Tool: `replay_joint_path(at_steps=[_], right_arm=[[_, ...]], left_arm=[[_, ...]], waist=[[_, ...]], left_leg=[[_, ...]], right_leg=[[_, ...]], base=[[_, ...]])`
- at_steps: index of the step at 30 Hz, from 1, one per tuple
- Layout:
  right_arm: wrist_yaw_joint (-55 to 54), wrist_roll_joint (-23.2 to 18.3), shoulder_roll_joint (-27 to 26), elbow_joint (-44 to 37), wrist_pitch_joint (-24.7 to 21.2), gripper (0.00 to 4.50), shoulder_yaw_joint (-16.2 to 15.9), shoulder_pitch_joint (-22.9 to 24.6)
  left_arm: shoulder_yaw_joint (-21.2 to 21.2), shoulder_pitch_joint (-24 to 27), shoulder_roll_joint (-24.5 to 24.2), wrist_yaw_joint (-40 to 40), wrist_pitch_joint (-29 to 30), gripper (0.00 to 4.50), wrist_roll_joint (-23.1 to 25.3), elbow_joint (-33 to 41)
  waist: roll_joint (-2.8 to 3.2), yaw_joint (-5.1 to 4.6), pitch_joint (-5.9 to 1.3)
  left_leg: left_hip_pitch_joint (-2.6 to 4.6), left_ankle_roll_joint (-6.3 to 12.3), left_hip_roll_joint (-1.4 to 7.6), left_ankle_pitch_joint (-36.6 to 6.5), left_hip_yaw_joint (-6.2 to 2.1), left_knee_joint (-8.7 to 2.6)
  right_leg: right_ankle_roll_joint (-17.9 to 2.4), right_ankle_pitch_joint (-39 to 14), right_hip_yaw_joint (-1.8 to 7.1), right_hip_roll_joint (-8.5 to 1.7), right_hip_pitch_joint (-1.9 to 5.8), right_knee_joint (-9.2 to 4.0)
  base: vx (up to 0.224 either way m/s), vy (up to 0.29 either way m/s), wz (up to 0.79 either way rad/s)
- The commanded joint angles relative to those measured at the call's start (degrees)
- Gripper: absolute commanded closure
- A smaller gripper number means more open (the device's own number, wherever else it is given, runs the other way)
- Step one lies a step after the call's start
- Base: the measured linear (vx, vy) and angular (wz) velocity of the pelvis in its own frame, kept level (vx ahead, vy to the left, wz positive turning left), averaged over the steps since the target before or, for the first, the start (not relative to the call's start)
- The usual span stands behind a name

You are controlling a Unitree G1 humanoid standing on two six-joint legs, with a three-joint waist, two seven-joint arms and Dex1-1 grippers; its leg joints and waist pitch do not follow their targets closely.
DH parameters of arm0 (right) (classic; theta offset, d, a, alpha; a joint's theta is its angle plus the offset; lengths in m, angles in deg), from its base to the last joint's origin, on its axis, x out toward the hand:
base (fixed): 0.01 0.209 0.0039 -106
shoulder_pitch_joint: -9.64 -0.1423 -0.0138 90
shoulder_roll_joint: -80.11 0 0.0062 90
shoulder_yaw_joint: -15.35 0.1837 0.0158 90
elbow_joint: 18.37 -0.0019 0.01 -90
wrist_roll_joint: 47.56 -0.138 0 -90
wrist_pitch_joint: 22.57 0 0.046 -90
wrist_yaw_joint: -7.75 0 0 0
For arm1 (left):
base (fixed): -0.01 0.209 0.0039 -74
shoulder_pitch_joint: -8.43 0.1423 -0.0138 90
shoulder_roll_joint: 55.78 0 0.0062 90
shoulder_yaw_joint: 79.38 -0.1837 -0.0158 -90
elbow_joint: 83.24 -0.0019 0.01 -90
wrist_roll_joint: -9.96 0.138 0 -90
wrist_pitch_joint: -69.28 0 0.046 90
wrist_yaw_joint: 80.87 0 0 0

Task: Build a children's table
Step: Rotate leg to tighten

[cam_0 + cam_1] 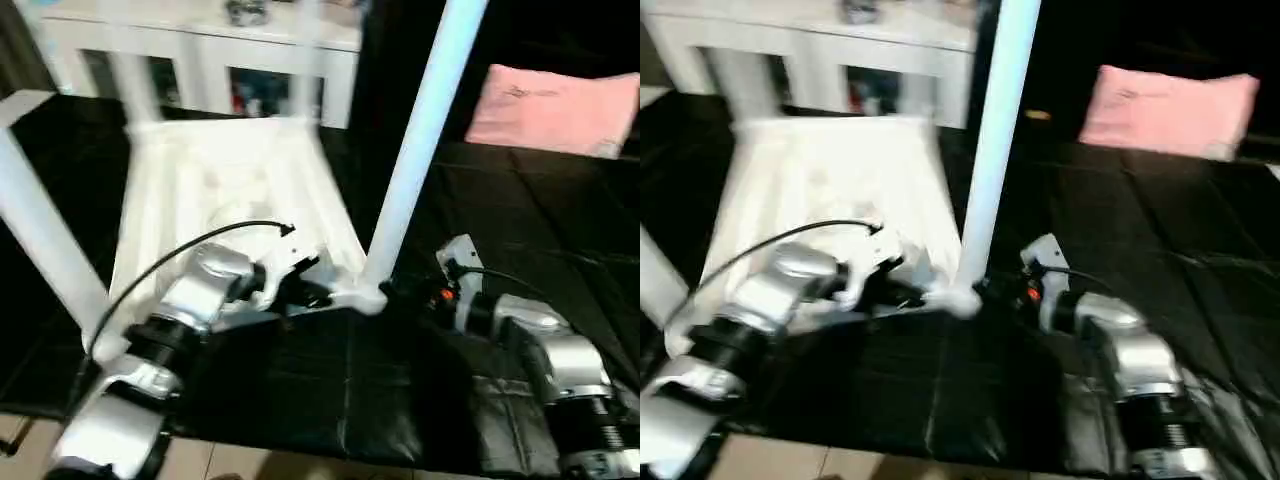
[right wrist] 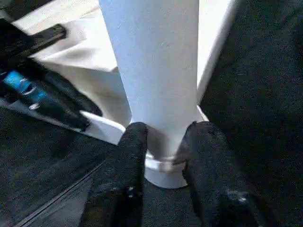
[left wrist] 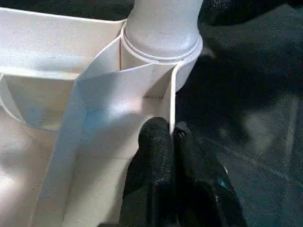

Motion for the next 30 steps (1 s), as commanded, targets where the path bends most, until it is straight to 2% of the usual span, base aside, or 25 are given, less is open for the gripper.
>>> replay_joint_path(at_steps=[1,2,4,5,7,9,11,12,14,16,17,19,20,24,25,30], right_arm=[[-3.82,0.38,-6.64,-0.85,-2.8,3.46,-4.93,-2.05],[-3.82,0.38,-6.64,-0.85,-2.8,3.54,-4.93,-2.05],[-6.14,0.8,-8.11,-0.86,-3.27,3.64,-4.85,-2.41],[-11.94,1.74,-11.64,-0.46,-4.44,3.83,-4.09,-3.55],[-14.21,2.06,-12.96,-0.29,-4.82,3.95,-3.73,-4.0],[-17.39,2.14,-14.84,0.05,-5.23,4.04,-2.88,-4.68],[-18.82,2.82,-14.98,0.44,-5.3,4.16,-2.91,-4.85],[-18.93,2.85,-15.02,0.5,-5.41,4.16,-2.8,-4.86],[-18.93,2.66,-14.9,0.4,-5.84,4.16,-2.26,-4.71],[-17.54,2.78,-13.17,-0.53,-5.21,4.01,-2.64,-4.01],[-17.17,3.0,-12.71,-0.63,-4.95,3.82,-2.83,-3.85],[-16.2,3.25,-12.04,-1.17,-5.15,3.71,-2.48,-3.49],[-15.03,3.39,-10.95,-2.06,-4.96,3.59,-2.5,-2.94],[-12.5,3.49,-7.34,-3.23,-3.97,3.29,-3.47,-1.74],[-12.45,3.5,-7.27,-3.25,-3.95,3.16,-3.49,-1.72],[-5.5,2.29,-2.05,-5.48,-2.97,2.73,-4.56,-0.24]], left_arm=[[-0.42,-1.73,6.7,3.99,1.49,4.5,-3.08,2.64],[-0.42,-1.73,6.7,3.99,1.49,4.5,-3.08,2.64],[0.28,-1.96,7.75,5.83,2.19,4.5,-3.13,2.5],[1.9,-2.48,10.15,10.39,3.21,4.5,-2.92,1.99],[2.51,-2.64,10.98,12.07,3.65,4.5,-2.86,1.94],[3.12,-2.91,11.85,13.42,4.31,4.5,-2.94,1.94],[3.14,-3.01,11.9,13.78,4.33,4.5,-2.68,1.94],[3.19,-3.02,11.89,13.9,4.38,4.5,-2.62,1.96],[3.15,-2.99,11.55,14.18,4.41,4.5,-2.24,2.09],[2.81,-2.66,10.25,13.73,3.78,4.5,-1.73,2.27],[2.84,-2.56,10.0,13.59,3.65,4.5,-1.75,2.3],[3.15,-2.28,9.34,13.22,3.59,4.5,-1.88,2.48],[3.1,-1.77,8.35,12.22,3.4,4.5,-1.64,2.91],[2.12,-0.45,5.56,10.03,2.81,4.5,-1.01,3.79],[2.11,-0.42,5.51,10.0,2.81,4.5,-1.01,3.8],[1.42,0.47,1.9,7.33,1.97,4.5,-0.62,4.34]], waist=[[-0.1,0.49,-3.58],[-0.07,0.27,-3.65],[0.06,0.21,-3.61],[-0.04,0.12,-3.62],[-0.02,-0.02,-3.93],[0.18,-0.09,-4.02],[0.14,0.39,-4.2],[0.36,0.67,-3.98],[0.41,0.97,-4.03],[0.56,1.16,-4.02],[0.47,1.22,-3.98],[0.69,1.32,-3.86],[0.46,1.36,-3.83],[0.56,1.46,-3.76],[0.35,1.42,-3.74],[0.16,1.4,-3.57]], left_leg=[[-0.13,2.59,0.82,-11.03,-0.42,-3.38],[-0.26,2.3,0.86,-10.74,-0.55,-3.43],[-0.12,2.63,0.88,-10.88,-0.51,-3.46],[-0.18,2.75,0.92,-10.63,-0.42,-3.47],[-0.4,2.56,0.96,-9.55,-0.58,-3.53],[-0.39,3.37,1.15,-8.63,-0.49,-3.5],[-0.03,3.41,1.22,-6.68,-0.35,-3.47],[-0.1,3.7,1.26,-6.62,-0.28,-3.6],[-0.18,3.71,1.38,-6.35,-0.31,-3.66],[-0.22,3.58,1.44,-6.08,-0.35,-3.69],[-0.22,3.43,1.43,-6.36,-0.33,-3.72],[-0.2,3.05,1.31,-7.64,-0.27,-3.72],[-0.22,2.98,1.27,-7.81,-0.28,-3.75],[-0.13,2.65,1.37,-8.55,-0.34,-3.81],[-0.14,2.66,1.36,-8.64,-0.31,-3.83],[-0.2,2.9,1.23,-9.89,-0.33,-3.8]], right_leg=[[-4.57,-25.94,2.69,-4.6,2.78,-6.11],[-5.29,-25.03,2.56,-4.66,2.84,-5.92],[-5.21,-24.85,2.67,-4.68,2.75,-6.07],[-5.26,-24.07,2.82,-4.6,2.77,-5.95],[-6.17,-21.11,2.86,-4.66,3.08,-5.44],[-7.36,-17.78,3.18,-4.75,2.87,-5.19],[-8.87,-13.23,3.41,-4.58,2.77,-4.58],[-9.23,-12.58,3.53,-4.65,2.85,-4.63],[-9.23,-11.8,3.58,-4.77,3.04,-4.47],[-9.31,-10.44,3.63,-4.76,3.15,-4.3],[-9.25,-10.55,3.62,-4.82,3.23,-4.36],[-8.76,-12.23,3.63,-4.84,3.25,-4.69],[-8.41,-12.82,3.62,-4.81,3.32,-4.78],[-7.47,-15.16,3.58,-4.88,3.16,-4.93],[-7.4,-15.39,3.59,-4.84,3.15,-4.96],[-6.27,-18.78,3.45,-4.85,3.09,-5.34]], base=[[0.0,0.0,0.0],[0.0,0.0,0.0],[0.0,0.0,0.0],[0.0,0.0,0.0],[0.0,0.0,0.0],[0.0,0.0,0.0],[0.0,0.0,0.0],[0.0,0.0,0.0],[0.0,0.0,0.0],[0.0,0.0,0.0],[0.0,0.0,0.0],[0.0,0.0,0.0],[0.0,0.0,0.0],[0.0,0.0,0.0],[0.0,0.0,0.0],[0.0,0.0,0.0]])
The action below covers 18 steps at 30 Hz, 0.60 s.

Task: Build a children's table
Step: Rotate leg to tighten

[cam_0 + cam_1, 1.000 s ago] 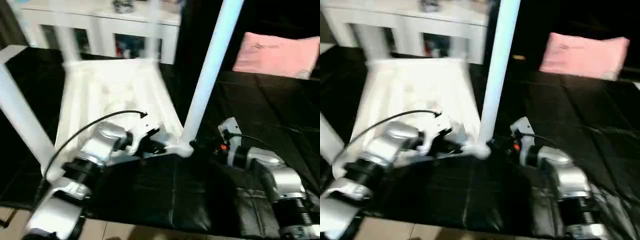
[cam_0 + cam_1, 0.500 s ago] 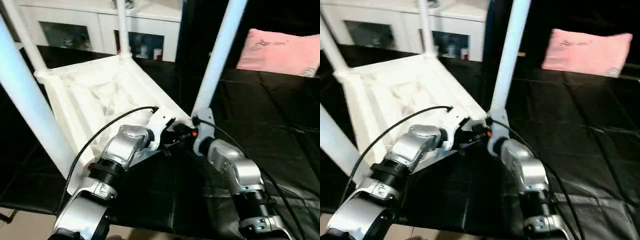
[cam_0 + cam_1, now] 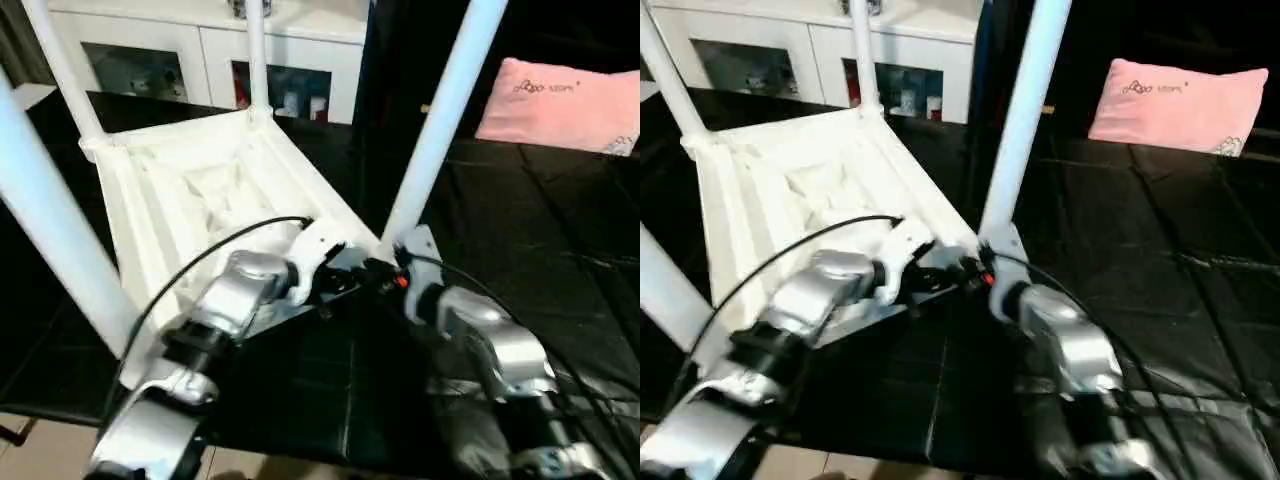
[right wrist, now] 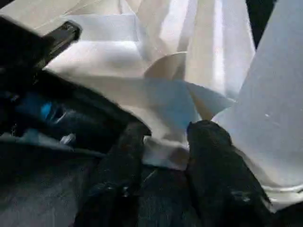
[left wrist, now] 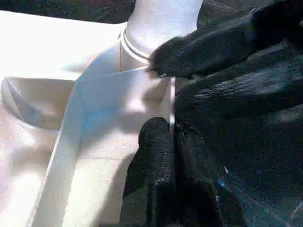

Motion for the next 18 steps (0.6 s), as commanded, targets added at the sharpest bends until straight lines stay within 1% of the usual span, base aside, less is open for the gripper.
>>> replay_joint_path(at_steps=[1,2,3,4,5,6,7,8,10,12,13,14,15,16,17,18], right_arm=[[5.16,-1.13,3.68,-2.26,0.55,2.62,-0.03,1.15],[6.39,-1.34,4.57,-2.61,0.69,2.55,-0.18,1.29],[8.59,-2.01,6.12,-3.15,1.2,2.49,-0.22,1.47],[10.9,-2.9,7.7,-3.71,1.49,2.36,0.02,1.59],[12.64,-3.58,8.91,-4.15,1.69,2.36,0.27,1.67],[13.72,-4.0,9.76,-4.33,1.92,2.22,0.47,1.69],[15.19,-4.55,10.93,-4.56,2.25,2.22,0.75,1.7],[15.78,-4.77,11.41,-4.57,2.37,2.1,0.95,1.66],[19.28,-6.12,14.05,-4.29,3.31,2.02,2.35,1.26],[21.43,-6.93,15.57,-3.8,3.85,1.73,3.17,0.82],[21.43,-6.93,15.57,-3.8,3.85,1.73,3.17,0.82],[23.23,-7.29,16.53,-3.56,4.54,1.65,2.98,0.72],[25.93,-7.47,17.87,-2.95,5.65,1.65,2.12,0.51],[27.15,-7.54,18.38,-2.48,6.39,1.43,1.6,0.38],[27.15,-7.54,18.38,-2.48,6.39,1.36,1.6,0.38],[28.52,-7.15,18.75,-1.64,7.93,1.33,0.57,0.13]], left_arm=[[-0.55,0.41,-2.97,-3.45,-1.91,4.5,-0.23,2.21],[-0.96,0.58,-3.61,-4.38,-2.39,4.5,-0.17,2.43],[-1.42,0.81,-4.48,-5.62,-2.62,4.5,-0.16,2.72],[-2.01,1.11,-5.41,-7.31,-3.32,4.5,-0.17,3.05],[-2.46,1.35,-6.1,-8.58,-3.5,4.5,-0.22,3.35],[-2.82,1.5,-6.55,-9.43,-3.49,4.5,-0.27,3.57],[-3.33,1.7,-7.16,-10.59,-3.44,4.5,-0.36,3.87],[-3.6,1.8,-7.44,-11.16,-3.7,4.5,-0.34,3.97],[-5.29,2.27,-9.08,-14.69,-6.3,4.5,-0.21,4.28],[-6.27,2.34,-10.08,-17.05,-7.5,4.5,-0.28,4.24],[-6.27,2.34,-10.08,-17.05,-7.5,4.5,-0.28,4.24],[-7.02,2.27,-10.79,-18.66,-9.11,4.5,-0.15,4.16],[-8.02,1.99,-11.81,-21.23,-10.64,4.5,-0.14,3.96],[-8.46,1.94,-12.35,-23.11,-12.73,4.5,-0.27,3.88],[-8.46,1.94,-12.35,-23.11,-12.73,4.5,-0.27,3.88],[-9.33,1.85,-13.31,-26.94,-14.95,4.5,-0.79,4.0]], waist=[[-0.04,0.41,-3.66],[-0.07,0.46,-3.66],[0.06,0.5,-3.72],[0.01,0.43,-3.69],[0.04,0.45,-3.68],[0.0,0.5,-3.69],[-0.04,0.51,-3.63],[-0.03,0.58,-3.72],[-0.08,0.67,-3.74],[-0.02,0.99,-3.78],[-0.03,1.09,-3.78],[0.01,1.33,-3.77],[0.07,1.58,-3.78],[0.01,1.72,-3.81],[0.1,1.86,-3.84],[0.14,2.02,-3.86]], left_leg=[[-0.01,2.94,1.3,-9.86,-0.39,-3.44],[-0.06,3.1,1.37,-9.72,-0.4,-3.45],[-0.01,3.29,1.42,-9.69,-0.4,-3.43],[-0.07,3.3,1.44,-9.52,-0.42,-3.44],[0.02,3.33,1.47,-9.77,-0.41,-3.44],[0.04,3.4,1.44,-9.58,-0.34,-3.37],[0.03,3.41,1.41,-9.52,-0.31,-3.4],[0.07,3.47,1.43,-9.54,-0.33,-3.37],[0.01,3.73,1.42,-9.24,-0.27,-3.29],[0.08,3.94,1.45,-9.15,-0.24,-3.25],[0.11,3.94,1.48,-9.05,-0.24,-3.27],[0.15,3.92,1.5,-9.03,-0.26,-3.27],[0.23,3.91,1.51,-9.13,-0.23,-3.26],[0.25,3.93,1.54,-9.21,-0.21,-3.27],[0.29,3.87,1.59,-9.11,-0.2,-3.3],[0.35,3.72,1.64,-9.2,-0.24,-3.31]], right_leg=[[-5.97,-19.36,3.32,-4.89,3.68,-5.32],[-5.61,-19.49,3.41,-4.91,3.66,-5.29],[-5.73,-19.1,3.39,-4.92,3.63,-5.28],[-5.76,-18.77,3.38,-4.81,3.6,-5.17],[-6.04,-18.75,3.34,-4.85,3.54,-5.16],[-6.19,-18.55,3.39,-4.8,3.5,-5.12],[-6.29,-18.63,3.36,-4.76,3.46,-5.14],[-6.42,-18.58,3.31,-4.8,3.58,-5.09],[-6.69,-18.27,3.36,-4.8,3.54,-5.05],[-6.84,-18.06,3.37,-4.79,3.5,-5.05],[-6.92,-17.86,3.37,-4.8,3.5,-5.01],[-7.05,-17.82,3.31,-4.76,3.41,-4.99],[-7.06,-17.86,3.32,-4.79,3.44,-5.01],[-7.03,-17.93,3.35,-4.84,3.44,-5.01],[-7.14,-17.6,3.39,-4.84,3.41,-4.96],[-7.4,-17.25,3.35,-4.86,3.33,-4.9]], base=[[0.0,0.0,0.0],[0.0,0.0,0.0],[0.0,0.0,0.0],[0.0,0.0,0.0],[0.0,0.0,0.0],[0.0,0.0,0.0],[0.0,0.0,0.0],[0.0,0.0,0.0],[0.0,0.0,0.0],[0.0,0.0,0.0],[0.0,0.0,0.0],[0.0,0.0,0.0],[0.0,0.0,0.0],[0.0,0.0,0.0],[0.0,0.0,0.0],[0.0,0.0,0.0]])
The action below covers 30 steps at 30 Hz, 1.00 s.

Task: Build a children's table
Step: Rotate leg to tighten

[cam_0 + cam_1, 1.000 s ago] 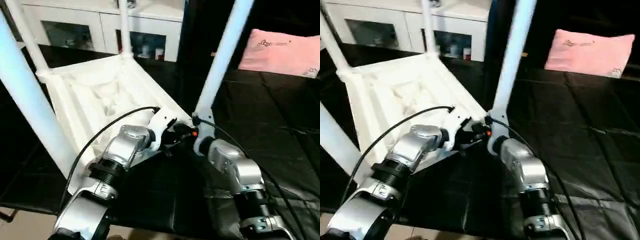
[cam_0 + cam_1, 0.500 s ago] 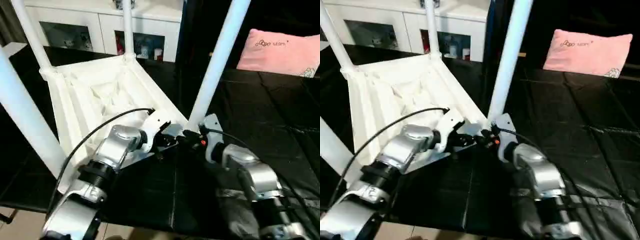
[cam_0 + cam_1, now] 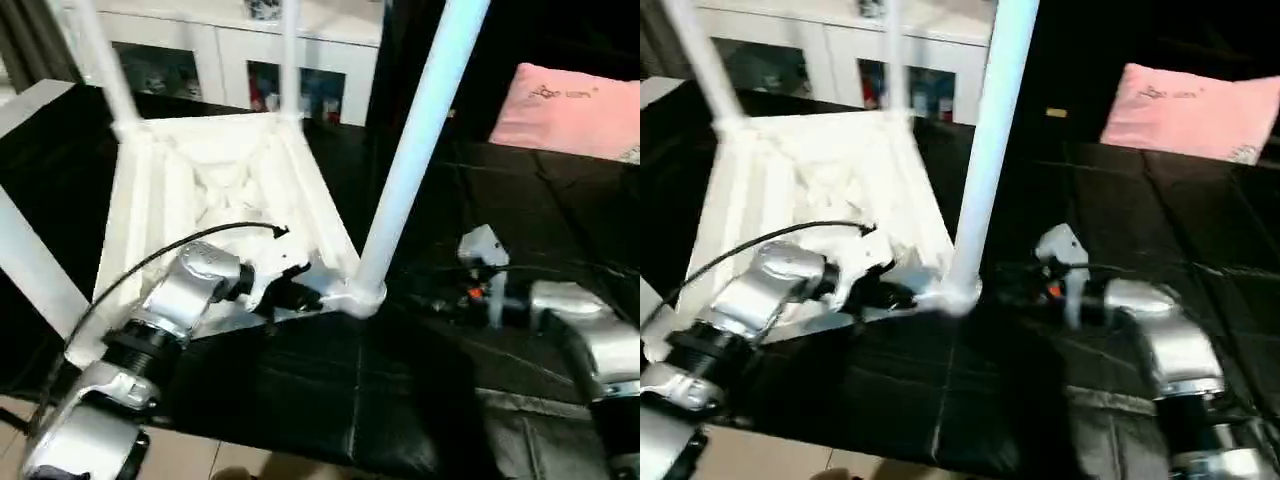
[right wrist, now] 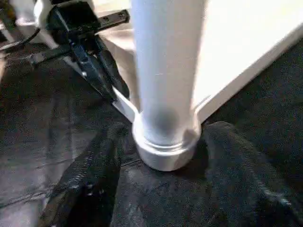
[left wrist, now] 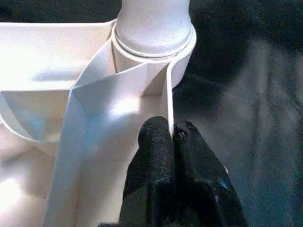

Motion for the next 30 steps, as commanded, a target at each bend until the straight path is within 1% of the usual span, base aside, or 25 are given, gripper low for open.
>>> replay_joint_path(at_steps=[1,2,3,4,5,8,9,10,13,14,15,16,17,20,22,25,30], right_arm=[[1.77,-0.16,0.77,0.58,2.0,1.29,-1.2,-1.14],[1.94,-0.08,0.81,0.7,2.25,1.29,-1.35,-1.18],[3.33,0.02,0.69,1.16,3.04,1.02,-2.25,-1.44],[3.8,0.17,0.58,1.29,3.71,1.02,-2.66,-1.51],[4.34,0.35,0.33,1.63,4.4,1.02,-3.16,-1.65],[5.37,0.55,-0.28,2.5,5.7,1.02,-3.74,-1.94],[6.31,0.24,-0.56,3.02,5.96,1.02,-3.95,-2.13],[7.92,-0.37,-0.91,3.44,6.24,1.02,-4.29,-2.33],[10.51,-1.4,-0.88,3.89,5.72,1.38,-5.35,-2.53],[11.03,-1.36,-0.79,4.22,5.81,1.38,-5.82,-2.64],[11.27,-1.02,-0.59,4.6,5.55,1.58,-6.34,-2.8],[11.48,-0.73,-0.48,5.11,5.74,1.68,-6.74,-3.0],[11.45,-0.41,-0.54,5.72,6.14,1.68,-6.93,-3.19],[11.59,-0.17,-0.77,6.73,6.6,2.01,-7.0,-3.55],[12.11,0.12,-1.15,7.5,6.75,2.1,-6.84,-3.99],[12.27,0.07,-1.23,7.7,6.7,2.41,-6.85,-4.15],[12.45,-0.17,-1.29,8.72,7.2,2.54,-7.19,-4.36]], left_arm=[[-3.36,-0.03,0.16,-6.11,-2.75,4.5,-0.61,0.88],[-3.49,-0.07,0.04,-6.53,-2.88,4.5,-0.64,0.89],[-4.05,-0.44,-0.19,-8.58,-5.15,4.5,-0.88,0.58],[-4.31,-0.58,-0.24,-9.4,-5.92,4.5,-0.98,0.5],[-4.84,-0.76,-0.41,-10.42,-6.85,4.5,-0.87,0.49],[-5.76,-1.09,-0.71,-11.79,-8.16,4.5,-0.51,0.31],[-6.1,-1.27,-0.78,-12.28,-8.95,4.5,-0.34,0.05],[-6.49,-1.48,-0.76,-12.87,-10.05,4.5,-0.16,-0.3],[-6.65,-1.84,-0.32,-13.68,-10.83,4.5,0.05,-0.83],[-6.62,-1.97,-0.14,-13.87,-11.0,4.5,0.14,-1.01],[-6.61,-2.07,-0.06,-13.96,-11.1,4.5,0.19,-1.1],[-6.59,-2.18,0.01,-14.11,-11.29,4.5,0.21,-1.29],[-6.61,-2.26,0.04,-14.2,-11.45,4.5,0.21,-1.41],[-6.69,-2.39,0.08,-14.32,-11.93,4.5,0.2,-1.74],[-6.75,-2.62,0.18,-14.43,-12.54,4.5,0.16,-2.33],[-6.75,-2.64,0.24,-14.45,-12.68,4.5,0.18,-2.44],[-6.68,-2.47,0.39,-14.72,-12.88,4.5,0.28,-2.47]], waist=[[0.16,-0.14,-3.85],[0.25,-0.1,-3.85],[0.54,0.08,-3.83],[0.49,0.05,-3.84],[0.43,0.29,-3.91],[0.44,0.72,-3.91],[0.56,0.66,-3.85],[0.51,0.71,-3.9],[0.45,0.8,-3.99],[0.47,0.79,-3.98],[0.58,0.82,-4.02],[0.54,0.81,-4.02],[0.51,0.88,-4.04],[0.45,0.86,-4.04],[0.45,0.83,-3.99],[0.37,0.84,-3.94],[0.4,0.82,-3.95]], left_leg=[[0.37,3.71,1.63,-9.19,-0.23,-3.34],[0.44,3.33,1.75,-9.17,-0.23,-3.42],[0.64,3.23,1.83,-9.62,-0.23,-3.41],[0.62,3.1,1.84,-9.78,-0.21,-3.43],[0.6,3.01,1.87,-9.83,-0.2,-3.41],[0.69,2.88,1.99,-10.05,-0.13,-3.42],[0.53,2.74,1.87,-10.53,-0.15,-3.48],[0.47,2.59,1.83,-10.51,-0.21,-3.45],[0.45,2.64,1.91,-9.99,-0.22,-3.42],[0.43,2.69,1.92,-9.84,-0.23,-3.42],[0.45,2.74,1.93,-9.61,-0.23,-3.39],[0.44,2.75,1.92,-9.52,-0.2,-3.37],[0.46,2.68,1.92,-9.46,-0.2,-3.37],[0.35,2.63,1.86,-9.5,-0.22,-3.34],[0.38,2.63,1.88,-9.85,-0.21,-3.35],[0.44,2.52,1.84,-10.15,-0.2,-3.36],[0.44,2.46,1.86,-10.21,-0.22,-3.32]], right_leg=[[-7.42,-17.24,3.36,-4.86,3.27,-4.82],[-8.06,-16.26,3.4,-4.82,3.28,-4.6],[-8.59,-15.99,3.39,-4.89,3.12,-4.65],[-8.81,-15.83,3.38,-4.85,3.18,-4.61],[-9.0,-15.42,3.41,-4.9,3.29,-4.53],[-9.48,-14.54,3.48,-4.92,3.21,-4.35],[-9.23,-15.33,3.43,-4.91,3.38,-4.46],[-8.9,-15.86,3.39,-4.95,3.48,-4.49],[-8.86,-15.53,3.39,-4.93,3.52,-4.41],[-8.93,-15.25,3.37,-4.89,3.53,-4.34],[-9.13,-14.71,3.38,-4.86,3.52,-4.31],[-9.2,-14.55,3.36,-4.84,3.5,-4.29],[-9.31,-14.44,3.39,-4.88,3.54,-4.26],[-9.25,-14.79,3.34,-4.88,3.6,-4.24],[-8.98,-15.43,3.34,-4.87,3.56,-4.33],[-8.54,-16.86,3.31,-4.86,3.49,-4.48],[-8.56,-17.02,3.32,-4.87,3.46,-4.48]], base=[[0.0,0.0,0.0],[0.0,0.0,0.0],[0.0,0.0,0.0],[0.0,0.0,0.0],[0.0,0.0,0.0],[0.0,0.0,0.0],[0.0,0.0,0.0],[0.0,0.0,0.0],[0.0,0.0,0.0],[0.0,0.0,0.0],[0.0,0.0,0.0],[0.0,0.0,0.0],[0.0,0.0,0.0],[0.0,0.0,0.0],[0.0,0.0,0.0],[0.0,0.0,0.0],[0.0,0.0,0.0]])
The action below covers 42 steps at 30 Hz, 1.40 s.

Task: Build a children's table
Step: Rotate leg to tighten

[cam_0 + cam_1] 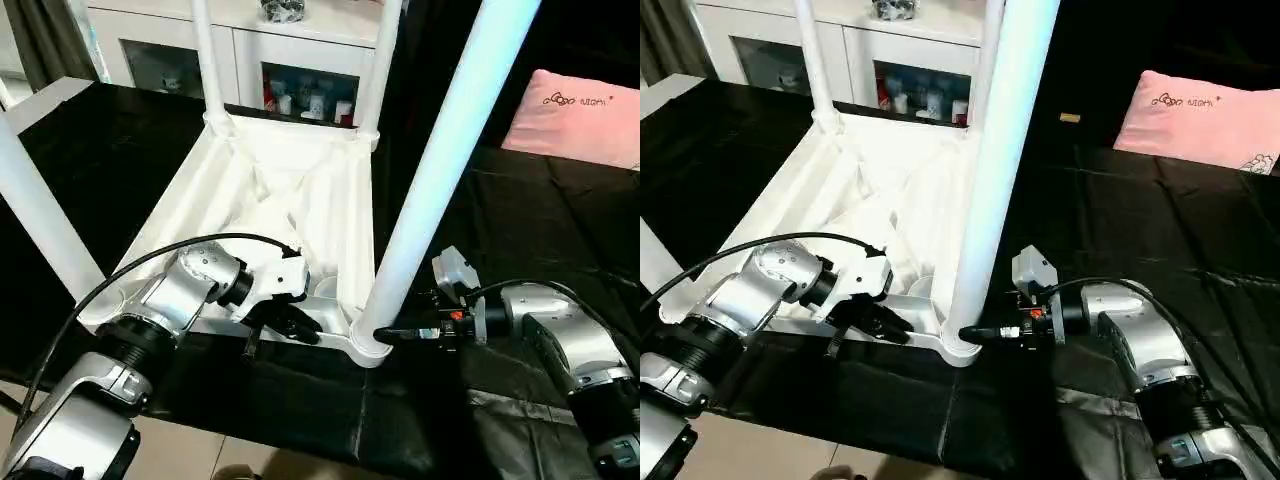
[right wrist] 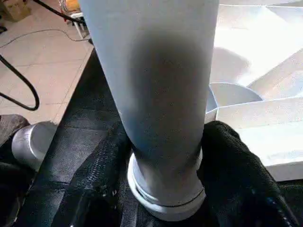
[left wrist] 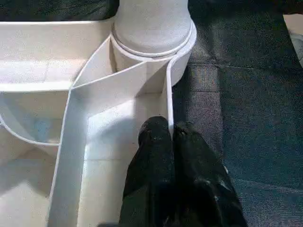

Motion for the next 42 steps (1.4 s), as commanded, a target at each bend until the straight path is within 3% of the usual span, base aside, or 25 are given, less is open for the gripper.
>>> replay_joint_path(at_steps=[1,11,16,19,20,21,22,24,25,26,28,29,30,31,33,35,38,39,42], right_arm=[[-0.45,-0.02,0.19,0.82,-0.17,2.54,0.08,-0.82],[-0.91,-2.07,-0.71,-4.04,-2.07,2.56,0.13,3.57],[-5.15,-2.88,-2.82,-5.83,-2.69,2.57,1.62,5.74],[-8.21,-3.23,-4.3,-6.14,-3.95,2.57,2.69,6.15],[-16.04,-1.34,-7.46,-5.61,-5.1,2.57,3.81,6.8],[-16.04,-1.34,-7.46,-5.61,-5.1,2.57,3.81,6.8],[-19.42,-0.38,-8.68,-5.48,-5.74,2.57,4.08,7.09],[-27.95,2.08,-12.6,-4.2,-6.12,2.57,4.67,7.4],[-31.93,2.99,-14.59,-3.59,-6.78,2.57,5.07,7.28],[-35.6,3.52,-16.69,-3.02,-7.58,2.58,5.63,6.95],[-42.55,4.26,-20.38,-1.44,-9.75,2.6,7.06,5.43],[-44.96,4.49,-21.58,-0.76,-10.62,2.6,7.62,4.77],[-47.66,4.72,-22.88,0.08,-11.35,2.6,8.36,3.98],[-51.52,4.95,-24.78,1.58,-11.35,2.6,9.48,2.68],[-58.47,6.46,-28.33,4.68,-9.56,2.6,10.65,-0.06],[-63.45,7.75,-30.59,6.7,-8.33,2.6,11.32,-2.1],[-65.29,8.04,-31.58,6.98,-7.7,2.6,12.1,-2.83],[-65.5,8.64,-31.49,6.57,-7.24,2.04,12.0,-2.98],[-63.82,8.51,-30.34,4.74,-7.6,1.87,12.07,-1.76]], left_arm=[[-2.27,-0.65,1.33,-3.17,-1.66,4.5,0.09,0.96],[-0.88,0.64,2.38,0.46,1.83,4.5,-0.5,1.29],[0.36,0.88,3.79,4.23,4.48,4.5,-0.52,1.18],[1.22,0.68,4.89,6.38,6.23,4.5,-0.72,1.11],[3.25,0.05,7.91,11.88,9.95,4.5,-1.15,0.9],[3.25,0.05,7.91,11.88,9.95,4.5,-1.15,0.9],[3.93,-0.04,9.04,13.47,11.65,4.5,-1.5,1.24],[5.62,-0.38,12.25,17.96,15.71,4.5,-2.24,1.88],[6.29,-0.55,13.59,19.82,17.32,4.5,-2.47,2.1],[6.97,-0.83,14.95,22.28,18.49,4.5,-2.37,2.06],[7.85,-1.47,16.95,25.71,20.63,4.5,-2.31,1.91],[8.11,-1.68,17.55,26.67,21.4,4.5,-2.31,1.88],[8.57,-1.93,18.26,28.18,21.9,4.5,-2.13,1.76],[9.33,-2.43,19.32,30.29,22.59,4.5,-2.05,1.31],[11.1,-3.58,21.56,35.36,23.22,4.5,-1.82,0.29],[11.67,-4.36,22.57,37.54,23.54,4.5,-1.43,-0.38],[11.48,-4.6,22.54,38.29,23.61,4.5,-0.72,-0.51],[11.15,-4.6,22.12,38.67,23.67,4.5,-0.08,-0.39],[10.77,-4.22,20.28,37.85,22.65,4.5,0.9,-0.87]], waist=[[0.37,-0.37,-3.95],[0.46,-0.17,-4.02],[0.47,-0.25,-3.77],[0.37,-0.53,-3.32],[0.28,-0.69,-3.24],[0.37,-0.98,-2.95],[0.25,-1.32,-2.87],[0.6,-2.49,-2.85],[0.48,-3.2,-2.81],[0.69,-3.44,-2.94],[1.08,-5.03,-3.09],[1.08,-5.03,-3.09],[1.11,-5.8,-3.29],[1.21,-6.13,-3.32],[1.54,-7.15,-3.46],[1.16,-7.57,-3.61],[1.14,-7.4,-3.87],[1.01,-7.25,-3.81],[1.12,-6.6,-3.99]], left_leg=[[0.39,2.46,1.83,-10.17,-0.22,-3.57],[0.46,2.52,1.86,-9.81,-0.23,-3.56],[0.62,2.26,1.81,-11.55,-0.3,-3.73],[1.15,1.65,1.55,-14.62,-0.33,-3.73],[1.12,1.48,1.57,-14.94,-0.4,-3.79],[1.34,0.95,1.38,-16.26,-0.47,-3.74],[1.36,0.68,1.23,-17.27,-0.63,-3.76],[1.51,-0.21,1.05,-19.52,-1.08,-3.72],[1.08,-0.38,0.82,-20.37,-1.26,-3.76],[1.28,-0.38,0.88,-20.78,-1.39,-3.77],[0.48,-0.14,1.21,-21.59,-1.97,-4.24],[0.48,-0.14,1.21,-21.59,-1.97,-4.24],[1.15,0.29,0.79,-22.24,-1.76,-3.69],[1.12,0.47,0.84,-22.08,-1.81,-3.75],[0.91,0.36,1.32,-22.55,-2.18,-4.02],[0.61,0.71,1.26,-21.46,-2.07,-4.02],[0.01,1.99,1.31,-16.54,-1.65,-4.04],[0.08,2.51,1.36,-15.5,-1.45,-4.04],[0.07,3.07,1.45,-12.43,-1.22,-3.96]], right_leg=[[-8.47,-17.0,3.27,-4.84,3.26,-4.53],[-8.72,-15.83,3.31,-4.85,3.26,-4.41],[-7.92,-19.32,3.18,-4.91,3.11,-4.94],[-6.07,-26.65,2.95,-5.02,2.71,-5.93],[-5.65,-27.81,2.9,-5.03,2.68,-6.07],[-4.71,-30.83,2.54,-5.02,2.41,-6.54],[-3.84,-32.97,2.21,-5.02,2.49,-6.82],[-1.58,-36.91,1.47,-5.2,2.57,-7.65],[-0.24,-38.0,0.83,-5.11,2.97,-8.14],[-0.06,-37.89,0.59,-5.2,3.0,-8.27],[-0.34,-34.24,-0.26,-5.22,3.73,-8.22],[-0.34,-34.24,-0.26,-5.22,3.73,-8.22],[-0.62,-33.86,-0.69,-5.48,3.37,-8.73],[-1.04,-33.13,-0.84,-5.59,3.37,-8.57],[-2.22,-30.2,-1.0,-5.68,3.44,-8.37],[-3.55,-27.4,-0.51,-5.81,3.38,-7.91],[-6.0,-21.35,0.37,-5.82,3.57,-7.03],[-6.65,-20.7,0.54,-5.71,3.45,-6.85],[-7.53,-18.7,0.82,-5.78,3.65,-6.46]], base=[[0.0,0.0,0.0],[0.0,0.0,0.0],[0.0,0.0,0.0],[0.0,0.0,0.0],[0.0,0.0,0.0],[0.0,0.0,0.0],[0.0,0.0,0.0],[0.0,0.0,0.0],[0.0,0.0,0.0],[0.0,0.0,0.0],[-0.008,0.036,-0.18],[0.0,0.0,0.0],[0.0,0.0,0.0],[0.0,0.0,0.0],[0.0,0.0,0.0],[0.0,0.0,0.0],[0.0,0.0,0.0],[0.0,0.0,0.0],[0.0,0.0,0.0]])
